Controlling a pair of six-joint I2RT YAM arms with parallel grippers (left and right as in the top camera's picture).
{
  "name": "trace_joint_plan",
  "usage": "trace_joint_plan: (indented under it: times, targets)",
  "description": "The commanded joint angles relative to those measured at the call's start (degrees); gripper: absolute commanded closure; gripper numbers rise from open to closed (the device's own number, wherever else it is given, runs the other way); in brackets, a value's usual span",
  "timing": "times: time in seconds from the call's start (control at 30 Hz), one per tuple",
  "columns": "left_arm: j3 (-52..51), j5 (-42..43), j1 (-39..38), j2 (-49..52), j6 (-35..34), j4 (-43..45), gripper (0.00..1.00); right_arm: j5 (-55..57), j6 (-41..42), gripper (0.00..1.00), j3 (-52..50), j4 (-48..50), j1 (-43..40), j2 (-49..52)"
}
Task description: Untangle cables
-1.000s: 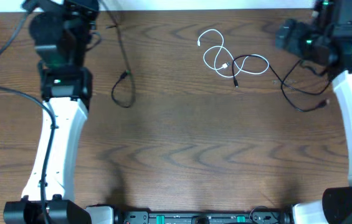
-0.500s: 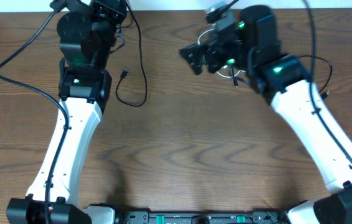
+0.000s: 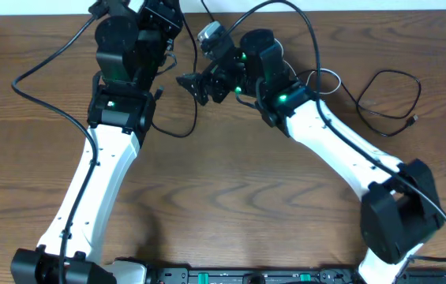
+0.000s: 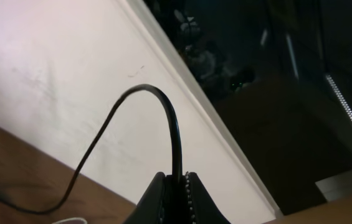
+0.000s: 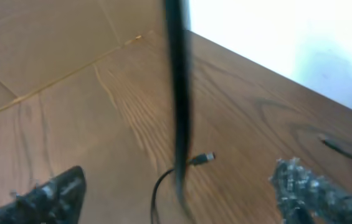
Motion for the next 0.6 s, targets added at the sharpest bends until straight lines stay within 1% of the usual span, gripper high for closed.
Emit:
trace_joint_plan:
  times: [0.0,0.03,0.13,0.27,0.33,0.37,0.43,0.53,0.57]
  targets:
    - [1.2,-0.3,0.0,-0.3,0.3,-0.3,0.93,-0.6,0.4,0.41,-0.2,2.4,0.1,0.7]
    - [1.2,-0.3,0.0,-0.3,0.3,-0.2,0.93,-0.5,0.6,0.47,-0.2,2.8,0.1,0.7]
    - [1.2,-0.3,0.0,-0.3,0.3,-0.2,0.93,0.6,1.2,0.53,-0.2,3.4,0.2,0.7]
    - [1.2,-0.3,0.0,-0.3,0.3,-0.3,0.92,1.1,2.4,0.57,-0.2,4.3,0.2,0.7]
    - [1.2,-0.3,0.0,-0.3,0.3,-0.3,0.93,1.2,3.3,0.62,-0.2,4.9,0.2,0.7]
    - [1.2,-0.3,0.0,-0.3,0.3,-0.3,0.93,1.2,3.6,0.65,-0.2,5.0,0.2,0.7]
    - [1.2,-0.3,0.0,-0.3,0.3,-0.3,0.92,1.2,3.8,0.76,-0.2,4.9,0.2,0.7]
    - [1.2,-0.3,0.0,-0.3,0.3,-0.5,0.92,1.2,4.0,0.89,-0.2,4.9,0.2,0.7]
    - [1.2,-0.3,0.0,-0.3,0.3,-0.6,0.93,1.2,4.7,0.91,-0.2,4.9,0.2,0.7]
